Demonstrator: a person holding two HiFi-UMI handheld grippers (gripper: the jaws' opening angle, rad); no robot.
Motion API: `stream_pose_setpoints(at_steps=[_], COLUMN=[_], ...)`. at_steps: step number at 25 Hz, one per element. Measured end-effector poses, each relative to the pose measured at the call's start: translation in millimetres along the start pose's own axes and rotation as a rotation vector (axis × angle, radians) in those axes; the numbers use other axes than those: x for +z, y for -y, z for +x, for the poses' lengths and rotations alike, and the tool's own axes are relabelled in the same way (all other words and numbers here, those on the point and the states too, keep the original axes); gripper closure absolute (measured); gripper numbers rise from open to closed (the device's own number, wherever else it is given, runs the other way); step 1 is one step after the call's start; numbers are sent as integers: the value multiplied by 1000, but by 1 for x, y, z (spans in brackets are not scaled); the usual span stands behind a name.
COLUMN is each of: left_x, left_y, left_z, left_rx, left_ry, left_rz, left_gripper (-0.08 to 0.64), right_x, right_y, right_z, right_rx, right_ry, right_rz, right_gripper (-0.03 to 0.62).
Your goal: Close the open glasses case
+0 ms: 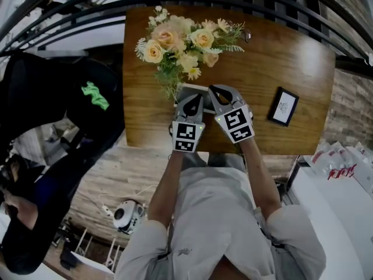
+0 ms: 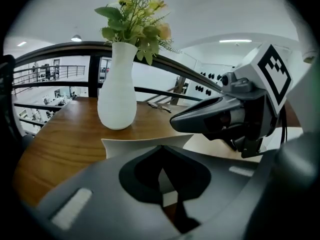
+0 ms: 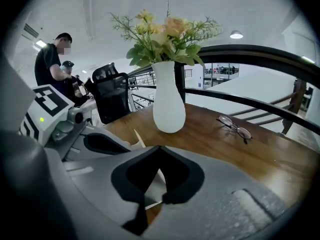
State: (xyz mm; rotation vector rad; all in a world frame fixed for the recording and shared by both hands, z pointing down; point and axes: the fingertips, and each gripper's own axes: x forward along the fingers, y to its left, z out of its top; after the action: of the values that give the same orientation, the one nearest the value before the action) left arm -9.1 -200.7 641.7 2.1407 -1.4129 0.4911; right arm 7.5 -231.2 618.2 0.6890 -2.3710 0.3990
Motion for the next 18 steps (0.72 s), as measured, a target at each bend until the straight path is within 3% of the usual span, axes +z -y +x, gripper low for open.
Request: stream_pose_setpoints(at_steps=[18], left_x=[-1], left_y=[-6], left_z=[11], left_rx=[-2], left_ry=[6], left_rz=[-27], left_gripper=[541], right_x=[-9], right_y=[-3], right_z=[9], right_rx=[9], right_ry=[-18], right_rz=[25], right_gripper=[589])
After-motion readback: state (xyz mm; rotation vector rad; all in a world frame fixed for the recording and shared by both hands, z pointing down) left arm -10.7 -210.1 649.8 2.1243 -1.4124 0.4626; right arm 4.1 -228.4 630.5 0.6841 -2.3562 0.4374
